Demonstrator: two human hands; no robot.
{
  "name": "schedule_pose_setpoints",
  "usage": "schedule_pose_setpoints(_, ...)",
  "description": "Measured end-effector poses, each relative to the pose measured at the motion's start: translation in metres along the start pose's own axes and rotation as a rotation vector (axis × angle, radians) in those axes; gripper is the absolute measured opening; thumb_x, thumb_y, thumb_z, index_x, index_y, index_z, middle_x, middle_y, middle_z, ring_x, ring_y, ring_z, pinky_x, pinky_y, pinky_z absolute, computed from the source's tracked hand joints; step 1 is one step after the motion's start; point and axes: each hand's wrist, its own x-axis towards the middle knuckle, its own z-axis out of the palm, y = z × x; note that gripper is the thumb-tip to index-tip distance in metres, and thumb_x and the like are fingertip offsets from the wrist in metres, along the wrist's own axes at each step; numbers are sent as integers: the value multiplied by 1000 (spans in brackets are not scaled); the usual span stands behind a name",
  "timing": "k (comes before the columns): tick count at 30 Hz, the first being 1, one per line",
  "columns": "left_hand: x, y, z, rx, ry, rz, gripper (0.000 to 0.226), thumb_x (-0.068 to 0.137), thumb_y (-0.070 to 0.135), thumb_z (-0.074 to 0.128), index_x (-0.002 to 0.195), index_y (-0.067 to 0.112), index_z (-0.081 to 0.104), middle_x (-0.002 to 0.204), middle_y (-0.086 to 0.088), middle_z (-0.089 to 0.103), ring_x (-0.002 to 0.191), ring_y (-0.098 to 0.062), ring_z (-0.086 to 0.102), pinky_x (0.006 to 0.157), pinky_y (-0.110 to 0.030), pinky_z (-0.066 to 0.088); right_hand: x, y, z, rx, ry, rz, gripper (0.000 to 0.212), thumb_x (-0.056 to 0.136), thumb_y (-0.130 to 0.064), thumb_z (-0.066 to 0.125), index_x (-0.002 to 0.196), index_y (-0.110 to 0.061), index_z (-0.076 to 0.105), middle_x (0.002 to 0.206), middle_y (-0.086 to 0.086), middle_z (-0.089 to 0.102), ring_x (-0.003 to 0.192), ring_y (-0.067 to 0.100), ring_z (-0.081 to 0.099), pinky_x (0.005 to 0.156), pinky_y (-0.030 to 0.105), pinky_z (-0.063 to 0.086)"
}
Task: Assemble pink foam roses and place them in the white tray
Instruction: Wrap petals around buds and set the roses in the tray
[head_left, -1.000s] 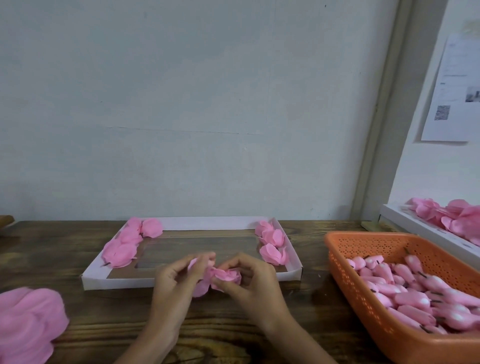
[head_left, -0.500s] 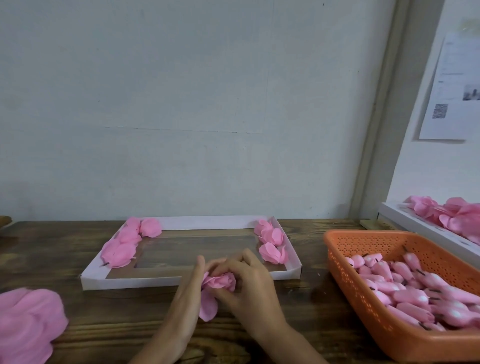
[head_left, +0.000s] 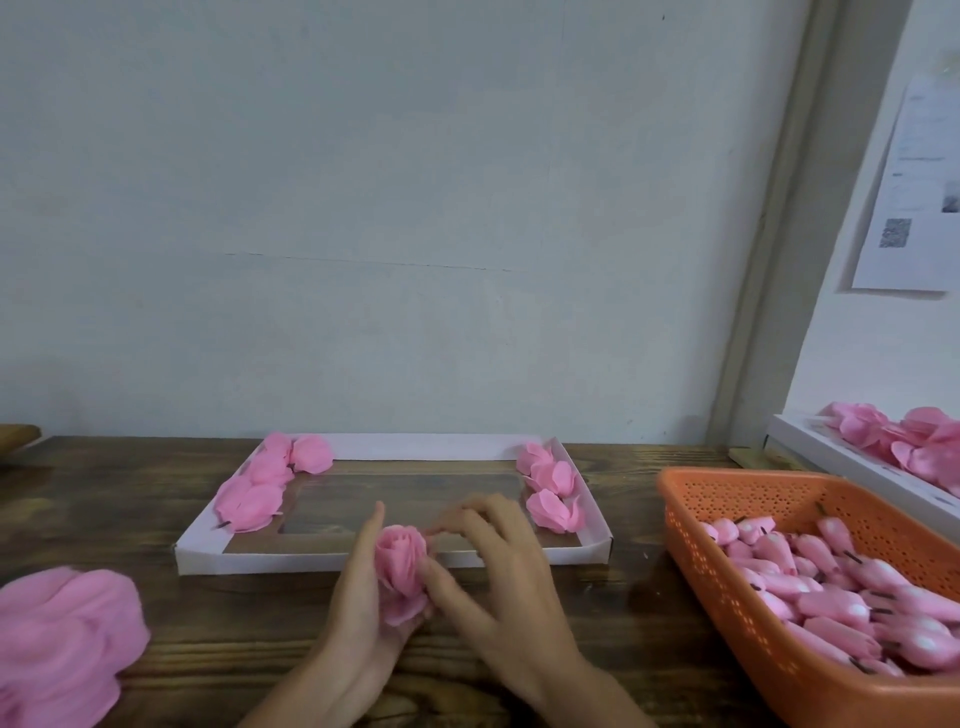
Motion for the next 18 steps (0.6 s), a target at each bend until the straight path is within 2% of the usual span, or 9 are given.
schedule_pose_setpoints(3,1,8,-1,-136,-13,-68,59,96,62,51,77,9,69,68,-13,60,52,-24,57,46,-28,49,0,5,-6,-54,-168,-91,30,89,-45,75,113,-28,71,115,-10,49,105,7,53,88,28,49)
schedule_pose_setpoints(5,1,11,-1,-174,-22,-90,59,97,62,50,89,5,64,69,-14,60,53,-24,59,47,-28,52,-1,7,-4,-152,-215,-153,28,87,-44,75,111,-30,75,110,-7,50,96,9,51,79,30,50)
schedule_pose_setpoints(9,-1,11,1,-229,-95,-117,57,89,58,57,97,2,65,72,-16,56,55,-25,57,48,-31,52,-3,8,6,-161,-110,-141,12,90,-38,76,100,-34,80,96,-8,50,89,1,45,71,19,41)
schedule_pose_setpoints(10,-2,11,3,-242,-113,-124,57,90,56,57,99,1,65,74,-18,57,57,-26,58,49,-33,53,-3,9,8,-148,-83,-115,11,91,-38,75,99,-32,81,96,-9,52,89,2,48,70,20,44)
schedule_pose_setpoints(12,-3,10,5,-263,-137,-126,55,91,54,59,102,0,65,78,-18,58,64,-27,59,62,-38,53,-4,11,12,-110,-50,-76,10,91,-35,76,98,-28,80,95,-10,55,88,9,54,69,28,51)
schedule_pose_setpoints(14,-4,9,6,-291,-167,-126,51,88,51,62,101,2,65,80,-16,58,70,-27,58,74,-40,48,-4,10,14,-78,-1,-68,8,90,-32,78,97,-27,79,93,-13,58,86,10,54,68,28,50)
schedule_pose_setpoints(18,-8,7,10,-340,-263,-148,40,92,46,60,97,6,62,79,-12,54,73,-24,56,77,-36,48,-4,8,16,-58,99,-52,8,91,-36,79,92,-29,77,85,-16,60,80,8,51,67,26,46)
